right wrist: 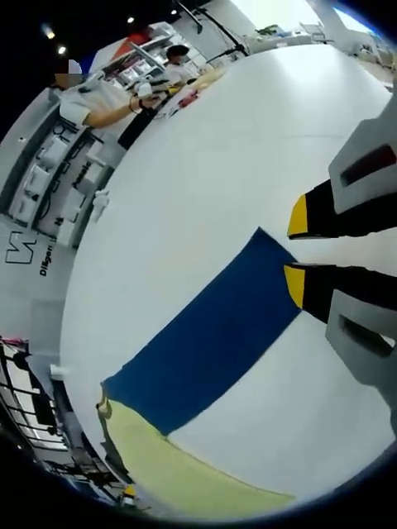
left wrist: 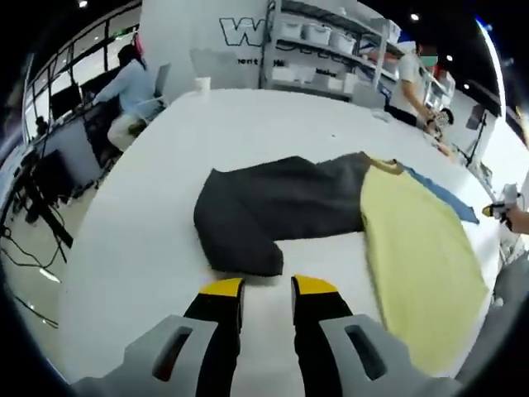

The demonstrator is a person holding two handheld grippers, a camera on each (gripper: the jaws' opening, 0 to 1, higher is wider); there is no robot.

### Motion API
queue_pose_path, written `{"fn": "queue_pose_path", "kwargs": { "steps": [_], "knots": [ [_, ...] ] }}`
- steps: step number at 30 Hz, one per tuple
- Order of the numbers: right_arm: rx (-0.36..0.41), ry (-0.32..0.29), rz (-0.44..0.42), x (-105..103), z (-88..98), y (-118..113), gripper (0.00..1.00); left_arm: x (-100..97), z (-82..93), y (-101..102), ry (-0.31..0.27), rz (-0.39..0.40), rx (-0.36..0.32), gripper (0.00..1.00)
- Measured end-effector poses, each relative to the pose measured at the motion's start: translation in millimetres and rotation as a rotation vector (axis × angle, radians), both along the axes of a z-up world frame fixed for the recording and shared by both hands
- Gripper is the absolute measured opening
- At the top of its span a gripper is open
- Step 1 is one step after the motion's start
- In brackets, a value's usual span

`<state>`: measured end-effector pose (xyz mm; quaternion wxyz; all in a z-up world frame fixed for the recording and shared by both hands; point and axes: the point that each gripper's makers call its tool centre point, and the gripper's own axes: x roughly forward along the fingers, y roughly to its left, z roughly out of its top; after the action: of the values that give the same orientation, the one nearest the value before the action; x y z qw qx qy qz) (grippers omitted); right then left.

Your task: Fold the garment on the visible template until the final outline fits inside the template.

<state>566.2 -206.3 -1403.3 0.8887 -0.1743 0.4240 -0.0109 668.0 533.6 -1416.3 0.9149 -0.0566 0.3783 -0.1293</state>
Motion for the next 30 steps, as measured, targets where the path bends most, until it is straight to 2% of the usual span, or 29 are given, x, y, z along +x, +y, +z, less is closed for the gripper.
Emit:
{"fn": "queue_pose_path", "kwargs": {
  "steps": [5,10,14,20,23,30],
  "knots": [
    [-0.005,0.000,-0.004,-2,4.7,1,0.04,5.7,-2.9,-1,0.024,0.106,-0.168,0.28],
    [-0.015,0.002,-0.006,-6,11.4,1,0.04,14.7,-5.4,0,0.035,0.167,-0.240,0.25],
    [-0.023,0.001,-0.009,-10,16.6,3,0.03,22.1,-5.1,2,0.032,0.221,-0.298,0.19],
    [-0.032,0.006,-0.016,-15,19.4,2,0.03,26.3,-8.5,15,0.033,0.281,-0.309,0.01],
    [-0.036,0.010,-0.015,-14,19.0,2,0.02,26.7,-6.4,21,0.023,0.296,-0.311,0.00],
    [-0.035,0.008,0.000,-8,19.0,12,0.02,26.0,5.2,49,-0.023,0.287,-0.237,0.00]
  ]
}}
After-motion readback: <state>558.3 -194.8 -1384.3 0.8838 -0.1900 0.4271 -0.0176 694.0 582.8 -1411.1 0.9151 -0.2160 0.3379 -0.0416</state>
